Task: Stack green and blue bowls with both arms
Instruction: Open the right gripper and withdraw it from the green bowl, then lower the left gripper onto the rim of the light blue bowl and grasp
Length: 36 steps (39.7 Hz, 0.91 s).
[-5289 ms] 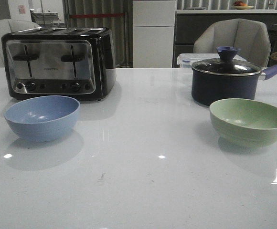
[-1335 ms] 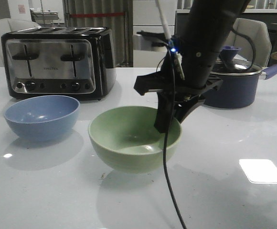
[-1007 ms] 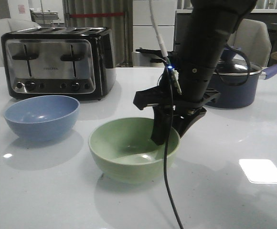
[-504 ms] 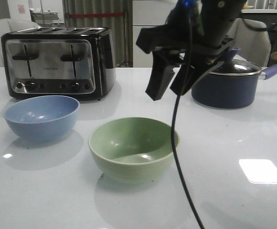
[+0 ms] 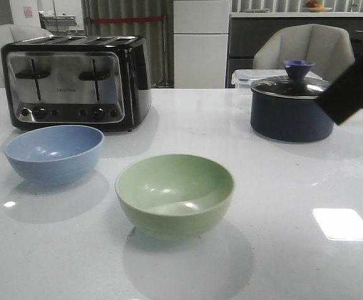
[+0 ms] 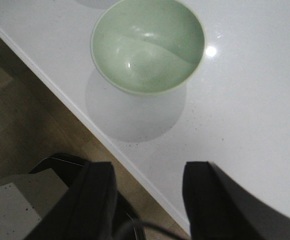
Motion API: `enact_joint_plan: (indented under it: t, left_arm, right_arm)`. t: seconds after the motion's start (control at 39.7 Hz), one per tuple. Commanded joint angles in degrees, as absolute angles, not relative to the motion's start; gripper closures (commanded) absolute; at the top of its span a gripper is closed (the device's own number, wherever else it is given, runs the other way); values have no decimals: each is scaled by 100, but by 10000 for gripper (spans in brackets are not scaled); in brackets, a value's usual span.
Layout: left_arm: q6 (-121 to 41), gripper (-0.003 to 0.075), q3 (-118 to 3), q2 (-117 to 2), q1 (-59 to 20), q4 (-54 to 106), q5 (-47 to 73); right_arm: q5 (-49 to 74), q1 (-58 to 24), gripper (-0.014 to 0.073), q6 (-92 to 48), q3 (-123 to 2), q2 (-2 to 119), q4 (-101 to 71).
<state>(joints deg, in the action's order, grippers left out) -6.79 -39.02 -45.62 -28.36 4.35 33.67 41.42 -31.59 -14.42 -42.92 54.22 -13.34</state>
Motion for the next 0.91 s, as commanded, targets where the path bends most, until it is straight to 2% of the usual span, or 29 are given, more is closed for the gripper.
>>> enact_joint_plan:
  t: [0.0, 0.18, 0.43, 0.88]
  left_arm:
    - [-565, 211, -4306, -4768, -2585, 455, 3252]
    - [-550, 211, -4932, -5626, -1744, 455, 3892]
    - [-550, 211, -5809, -7117, -843, 491, 3941]
    - [-550, 211, -7384, -9839, -777, 560, 3788]
  right_arm:
    - [3808, -3158, 161, -1485, -4164, 4941, -1341]
    - [3814, -3158, 161, -1485, -4004, 4706, -1341]
    - [3745, -3158, 161, -1485, -4004, 4767, -1341]
    - [3728, -3158, 161, -1485, -4004, 4774, -1341]
